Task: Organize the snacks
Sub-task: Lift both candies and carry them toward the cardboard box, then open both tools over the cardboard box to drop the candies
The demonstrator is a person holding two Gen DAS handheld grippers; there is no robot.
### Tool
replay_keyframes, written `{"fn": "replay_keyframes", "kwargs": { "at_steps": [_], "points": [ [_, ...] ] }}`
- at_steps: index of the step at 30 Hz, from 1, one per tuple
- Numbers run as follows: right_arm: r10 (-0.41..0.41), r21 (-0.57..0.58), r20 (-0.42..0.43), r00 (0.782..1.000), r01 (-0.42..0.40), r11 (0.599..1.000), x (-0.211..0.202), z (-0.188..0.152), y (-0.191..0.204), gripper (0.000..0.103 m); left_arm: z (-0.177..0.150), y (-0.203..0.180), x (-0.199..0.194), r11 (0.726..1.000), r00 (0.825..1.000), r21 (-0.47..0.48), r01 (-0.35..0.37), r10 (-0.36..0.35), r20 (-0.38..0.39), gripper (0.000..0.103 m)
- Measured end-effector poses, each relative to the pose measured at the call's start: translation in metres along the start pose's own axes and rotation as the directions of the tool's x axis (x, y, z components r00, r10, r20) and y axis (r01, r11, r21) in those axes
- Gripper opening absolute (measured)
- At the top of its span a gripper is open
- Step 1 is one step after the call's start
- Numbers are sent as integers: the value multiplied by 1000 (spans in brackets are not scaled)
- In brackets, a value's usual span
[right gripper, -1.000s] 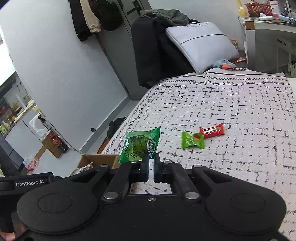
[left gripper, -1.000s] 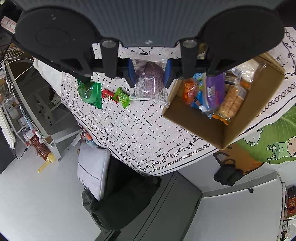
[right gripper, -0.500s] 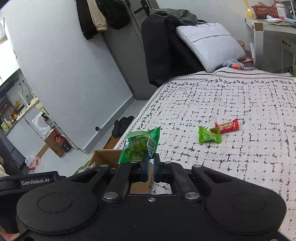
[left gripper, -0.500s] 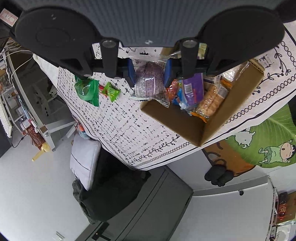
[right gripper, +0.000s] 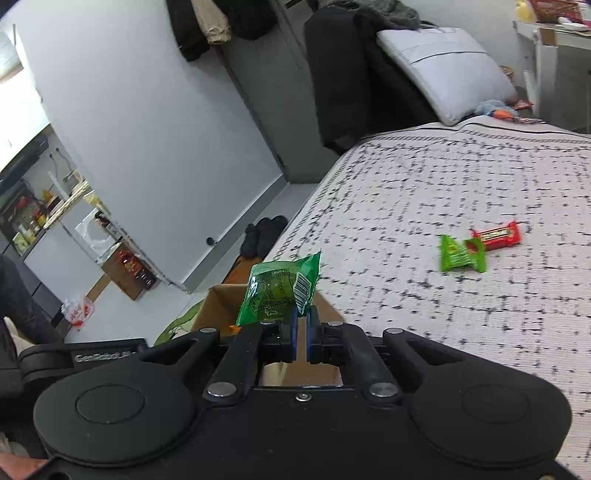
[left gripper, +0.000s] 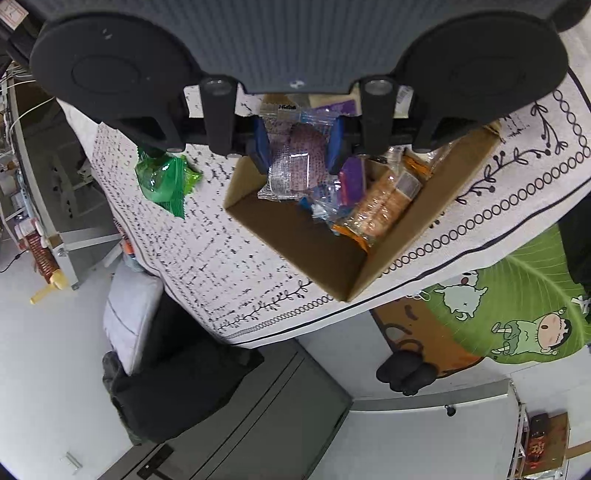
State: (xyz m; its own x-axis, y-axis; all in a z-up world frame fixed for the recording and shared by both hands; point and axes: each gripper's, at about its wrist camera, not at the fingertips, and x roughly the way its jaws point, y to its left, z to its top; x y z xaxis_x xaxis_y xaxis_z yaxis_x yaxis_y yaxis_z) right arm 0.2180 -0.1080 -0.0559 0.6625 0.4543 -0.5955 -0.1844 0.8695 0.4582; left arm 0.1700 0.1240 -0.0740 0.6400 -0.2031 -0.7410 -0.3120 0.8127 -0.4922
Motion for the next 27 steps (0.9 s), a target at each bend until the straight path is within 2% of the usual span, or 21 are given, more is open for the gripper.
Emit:
{"fn": "replay_keyframes", "kwargs": {
  "at_steps": [4, 7, 9, 11, 13, 15, 18, 24, 27],
  "points": [
    [32, -14, -19, 999, -33, 999, 9, -1, 8, 4, 7, 8, 3, 998, 999, -24, -52, 52, -3, 37],
    [60, -19, -41, 997, -61, 998, 17, -1, 12, 5, 11, 9, 5, 997, 998, -20, -68, 68, -12, 45],
    [70, -23, -54, 996, -71, 997, 21, -2, 13, 10, 13, 7, 4, 997, 997, -14, -82, 82, -3, 51],
    [82, -22, -62, 995, -83, 996, 21, -3, 11, 28, 14, 4, 2, 996, 996, -7, -90, 90, 7, 57],
    [76, -26, -52, 996, -78, 997, 17, -3, 9, 37, 14, 1, 2, 996, 995, 1, -95, 95, 15, 66],
    [67, -24, -55, 996, -68, 997, 15, -2, 4, 38, 14, -3, 2, 994, 994, 7, -105, 105, 17, 70],
    [46, -1, -57, 997, -46, 999, 10, 1, -6, 40, 11, -9, 5, 993, 993, 23, -120, 120, 2, 72],
    [11, 16, -43, 999, -11, 1000, -8, 10, -23, 55, 5, -27, 9, 986, 987, 59, -159, 160, -18, 73],
    [-5, 24, -38, 999, 6, 1000, -15, 15, -33, 61, 0, -36, 8, 984, 987, 80, -156, 158, -14, 73]
  ]
}}
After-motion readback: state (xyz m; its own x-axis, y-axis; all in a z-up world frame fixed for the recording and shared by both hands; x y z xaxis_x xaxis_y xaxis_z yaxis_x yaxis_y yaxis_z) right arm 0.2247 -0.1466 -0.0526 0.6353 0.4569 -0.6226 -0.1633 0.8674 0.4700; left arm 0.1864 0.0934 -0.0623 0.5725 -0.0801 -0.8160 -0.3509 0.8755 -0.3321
